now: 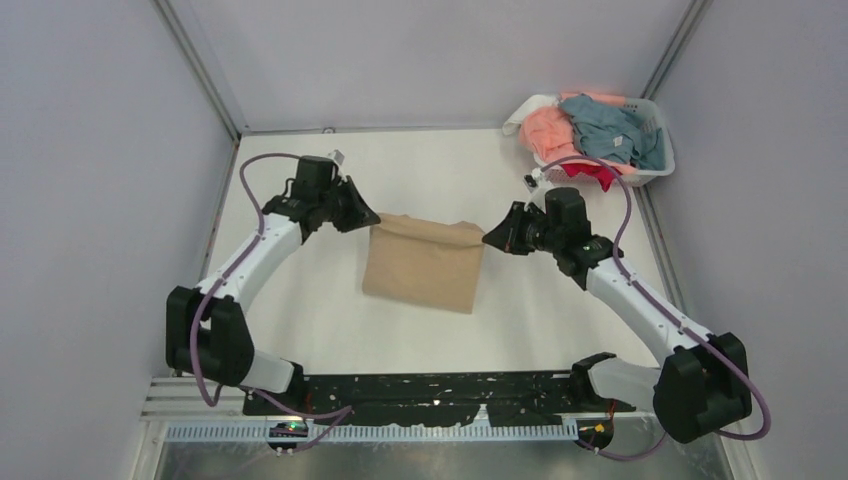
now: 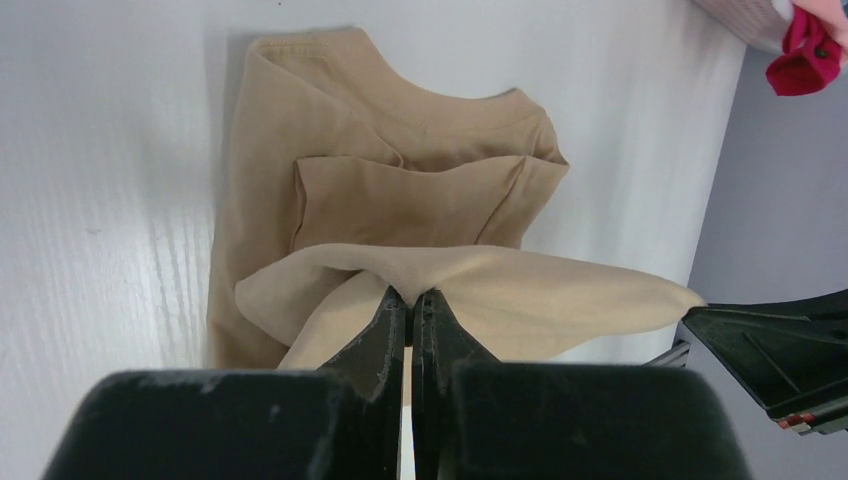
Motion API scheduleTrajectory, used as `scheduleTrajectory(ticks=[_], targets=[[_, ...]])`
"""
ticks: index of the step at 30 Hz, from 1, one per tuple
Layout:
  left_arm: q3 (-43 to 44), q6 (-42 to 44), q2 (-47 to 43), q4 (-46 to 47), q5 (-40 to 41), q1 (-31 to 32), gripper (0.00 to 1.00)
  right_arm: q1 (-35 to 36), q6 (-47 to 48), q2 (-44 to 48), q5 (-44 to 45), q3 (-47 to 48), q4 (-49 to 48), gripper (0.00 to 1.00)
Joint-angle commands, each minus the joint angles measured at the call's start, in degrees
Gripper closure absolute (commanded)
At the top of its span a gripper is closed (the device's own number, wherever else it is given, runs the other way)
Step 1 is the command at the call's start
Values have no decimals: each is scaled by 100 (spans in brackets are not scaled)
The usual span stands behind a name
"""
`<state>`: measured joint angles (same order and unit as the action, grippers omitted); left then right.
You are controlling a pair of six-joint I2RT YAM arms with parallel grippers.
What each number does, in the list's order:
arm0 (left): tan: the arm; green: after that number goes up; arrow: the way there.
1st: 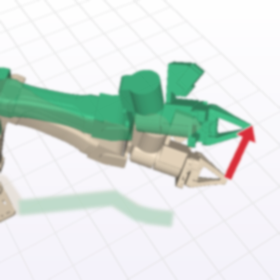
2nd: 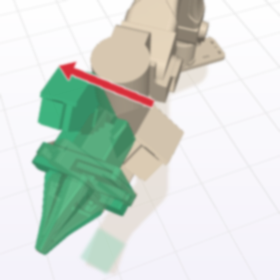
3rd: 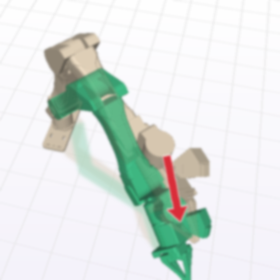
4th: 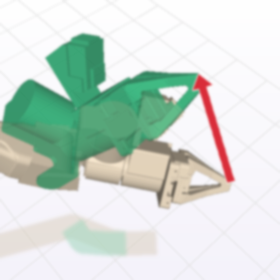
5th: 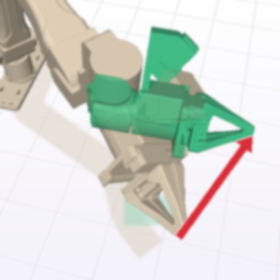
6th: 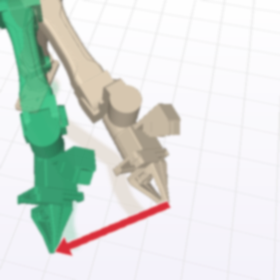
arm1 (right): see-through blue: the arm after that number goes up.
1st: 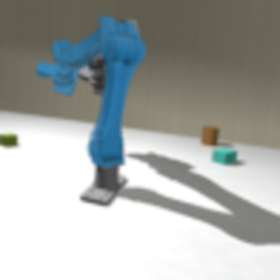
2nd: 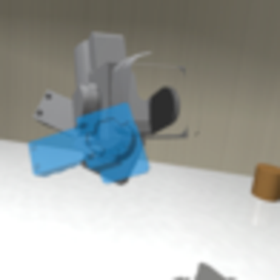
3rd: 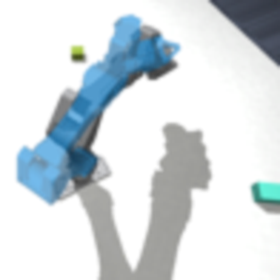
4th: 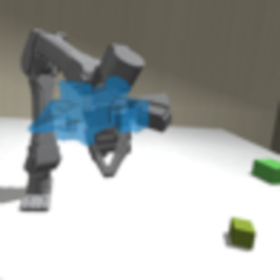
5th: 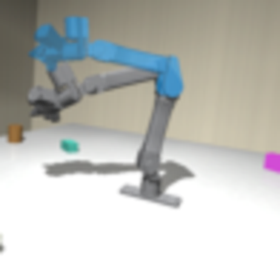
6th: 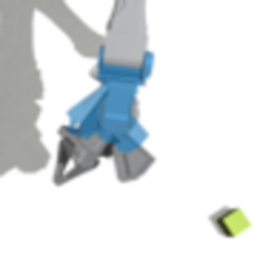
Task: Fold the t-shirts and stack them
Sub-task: Fold the long partially folded tshirt into a neat square, then smooth out wrinkles on the folded tshirt
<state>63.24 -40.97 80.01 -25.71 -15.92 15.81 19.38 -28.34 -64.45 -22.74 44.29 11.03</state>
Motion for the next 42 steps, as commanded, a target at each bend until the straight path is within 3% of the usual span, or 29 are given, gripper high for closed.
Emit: scheduleTrajectory(ticks=[1, 14, 16, 18, 20, 21, 23, 24, 25, 26, 32, 36, 42], targets=[[546, 247, 660, 200, -51, -218, 100, -268, 140, -481, 169, 396, -390, 94], [1522, 372, 2275, -241, 18, -351, 100, -446, 85, -2535, 289, 1272, -849, 94], [1584, 394, 2392, -288, -24, -351, 95, -458, 54, -2724, 324, 1370, -884, 94], [1595, 403, 2419, -285, -90, -351, 70, -466, 32, -2872, 350, 1469, -869, 85], [1604, 438, 2367, -292, -130, -351, 55, -472, 54, -2944, 370, 1581, -845, 58], [1613, 459, 2305, -317, -124, -351, 41, -468, 168, -2952, 339, 1635, -753, 31], [1606, 501, 2134, -371, -91, -351, 24, -474, 360, -2905, 286, 1826, -521, 11], [1561, 515, 1971, -387, -80, -351, 21, -464, 397, -2810, 278, 1876, -469, 8], [1484, 519, 1841, -379, -82, -344, 9, -463, 416, -2740, 279, 1857, -450, 4], [1364, 520, 1703, -335, -107, -330, 1, -459, 401, -2588, 246, 1772, -473, 3], [340, 458, 959, 356, -860, 71, 0, -207, 94, -2133, -465, 1166, -1161, 5], [-224, 419, 923, 951, -1574, 491, 0, 5, -367, -2437, -1009, 1015, -1860, 5], [-1258, 406, 1009, 1284, -1373, 722, 0, 64, -567, -3306, -963, 1331, -2167, 5]])
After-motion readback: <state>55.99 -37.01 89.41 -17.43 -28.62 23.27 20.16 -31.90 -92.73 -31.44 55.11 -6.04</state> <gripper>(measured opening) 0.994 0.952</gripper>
